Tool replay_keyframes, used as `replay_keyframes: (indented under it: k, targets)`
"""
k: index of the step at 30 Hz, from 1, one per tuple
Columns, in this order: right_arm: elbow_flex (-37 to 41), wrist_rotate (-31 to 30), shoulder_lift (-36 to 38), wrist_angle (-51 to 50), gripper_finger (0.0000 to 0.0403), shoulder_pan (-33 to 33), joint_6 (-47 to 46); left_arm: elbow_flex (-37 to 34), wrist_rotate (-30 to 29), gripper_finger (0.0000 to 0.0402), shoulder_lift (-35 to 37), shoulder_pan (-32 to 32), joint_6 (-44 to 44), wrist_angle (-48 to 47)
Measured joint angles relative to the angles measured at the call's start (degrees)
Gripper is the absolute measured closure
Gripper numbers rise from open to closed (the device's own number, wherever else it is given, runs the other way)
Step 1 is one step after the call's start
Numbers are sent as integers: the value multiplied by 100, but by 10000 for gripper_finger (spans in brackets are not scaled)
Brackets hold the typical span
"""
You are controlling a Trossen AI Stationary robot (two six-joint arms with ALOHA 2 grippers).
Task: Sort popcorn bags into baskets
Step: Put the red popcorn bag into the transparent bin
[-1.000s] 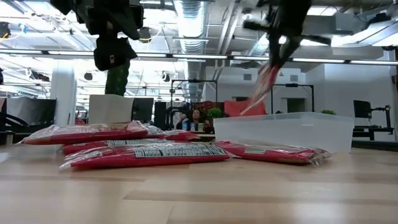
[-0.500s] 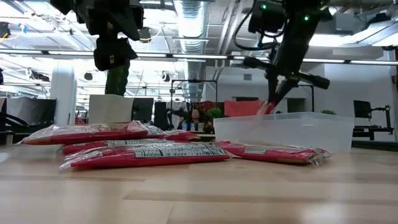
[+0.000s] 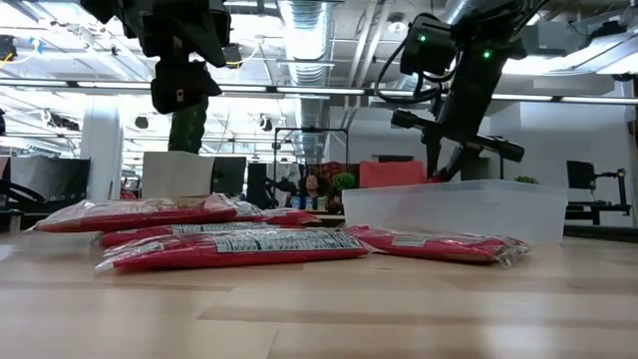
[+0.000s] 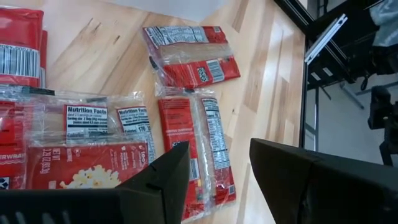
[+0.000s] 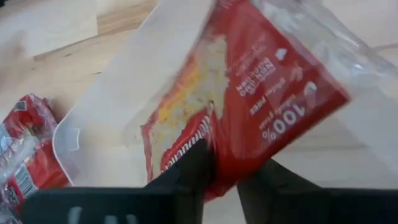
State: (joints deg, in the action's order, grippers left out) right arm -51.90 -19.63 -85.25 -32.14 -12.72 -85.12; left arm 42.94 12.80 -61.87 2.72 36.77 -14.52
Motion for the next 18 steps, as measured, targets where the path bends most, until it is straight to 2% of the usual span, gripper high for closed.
replay_keyframes:
  k: [11,18]
  targets:
    - [-10,195,14,-8,194,-256,312,0,-85,244,0,0,-52,-2]
    - [-278,232,421,-81,174,-283,612,0,-143,244,0,0,-54,4]
